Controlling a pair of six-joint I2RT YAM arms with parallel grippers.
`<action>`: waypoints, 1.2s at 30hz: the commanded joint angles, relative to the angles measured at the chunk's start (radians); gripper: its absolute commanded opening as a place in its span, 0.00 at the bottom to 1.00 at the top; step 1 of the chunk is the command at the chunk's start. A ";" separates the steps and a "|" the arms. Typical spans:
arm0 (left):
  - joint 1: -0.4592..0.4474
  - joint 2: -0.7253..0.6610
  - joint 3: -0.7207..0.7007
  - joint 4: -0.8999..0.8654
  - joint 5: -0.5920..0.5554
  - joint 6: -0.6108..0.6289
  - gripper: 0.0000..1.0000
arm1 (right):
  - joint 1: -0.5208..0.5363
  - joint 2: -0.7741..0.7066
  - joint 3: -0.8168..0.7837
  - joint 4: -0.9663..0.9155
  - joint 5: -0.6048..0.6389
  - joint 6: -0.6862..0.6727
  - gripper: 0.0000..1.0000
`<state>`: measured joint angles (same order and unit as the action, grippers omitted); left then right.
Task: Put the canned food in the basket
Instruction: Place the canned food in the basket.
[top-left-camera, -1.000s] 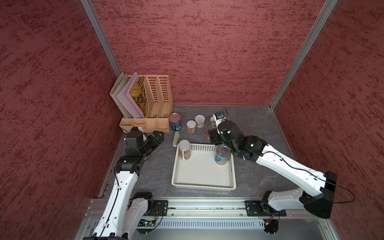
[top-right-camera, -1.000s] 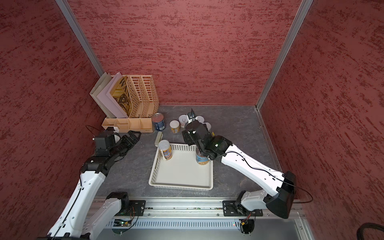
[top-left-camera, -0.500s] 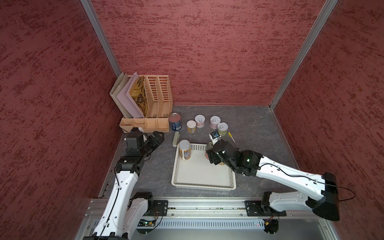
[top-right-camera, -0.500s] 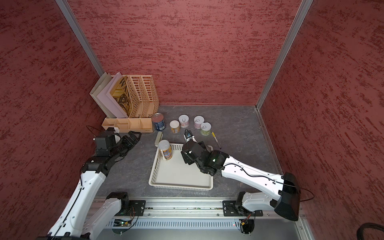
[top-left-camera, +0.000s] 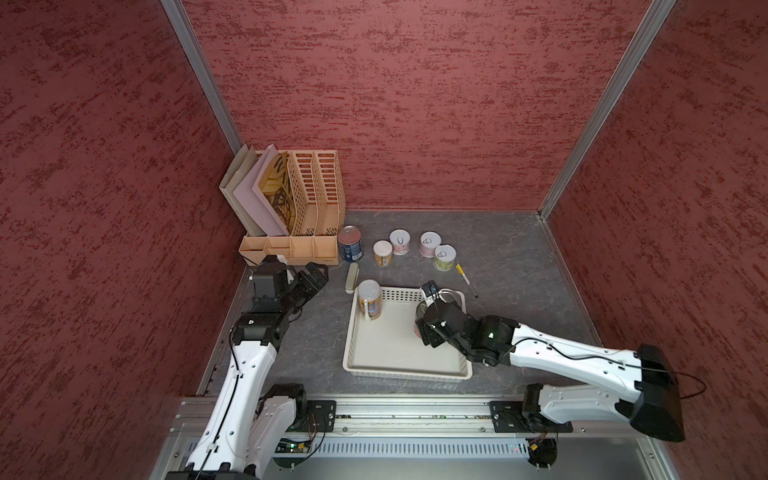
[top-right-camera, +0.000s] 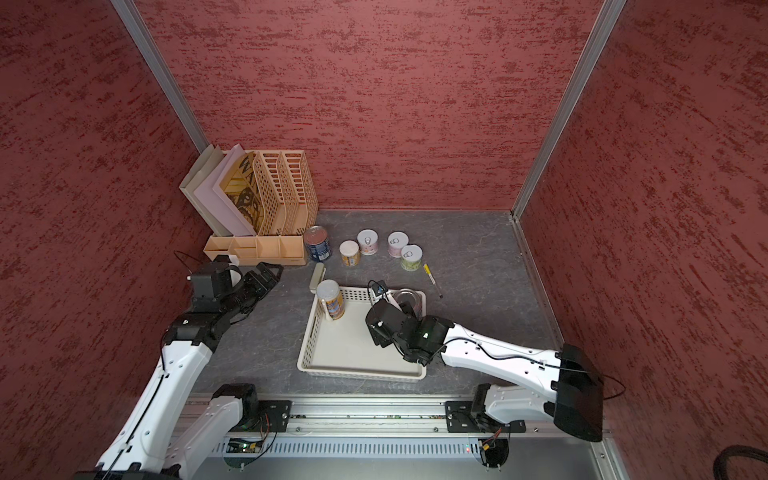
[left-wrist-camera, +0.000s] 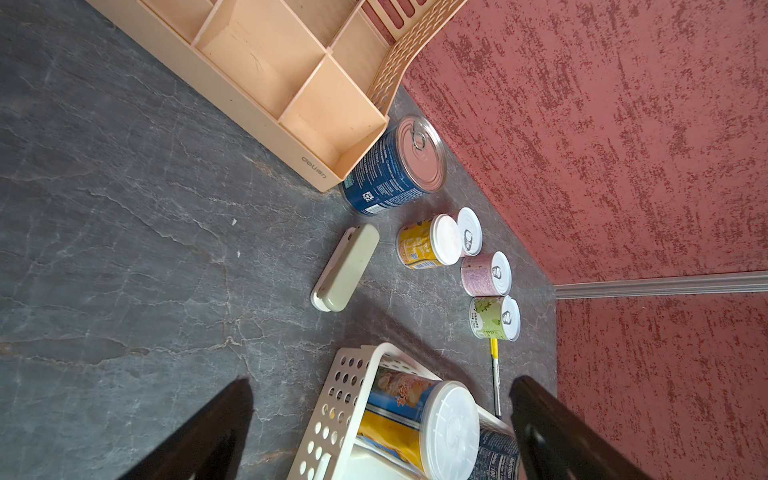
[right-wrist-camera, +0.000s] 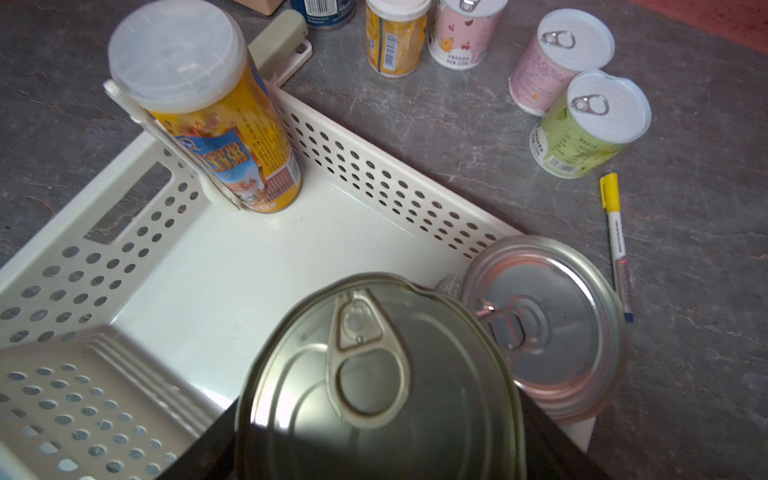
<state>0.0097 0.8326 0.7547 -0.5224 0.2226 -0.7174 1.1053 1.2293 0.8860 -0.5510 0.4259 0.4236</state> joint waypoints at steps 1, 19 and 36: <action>-0.005 -0.001 -0.010 0.014 -0.014 0.013 1.00 | 0.006 -0.047 -0.004 0.090 0.035 0.035 0.20; -0.005 0.004 -0.012 0.012 -0.015 0.010 1.00 | 0.005 0.014 -0.074 0.021 0.120 0.144 0.19; -0.004 0.010 -0.012 0.013 -0.011 0.008 1.00 | -0.007 0.036 -0.077 -0.067 0.173 0.246 0.18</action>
<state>0.0090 0.8394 0.7517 -0.5220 0.2157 -0.7177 1.1099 1.2778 0.7937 -0.5949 0.4984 0.6258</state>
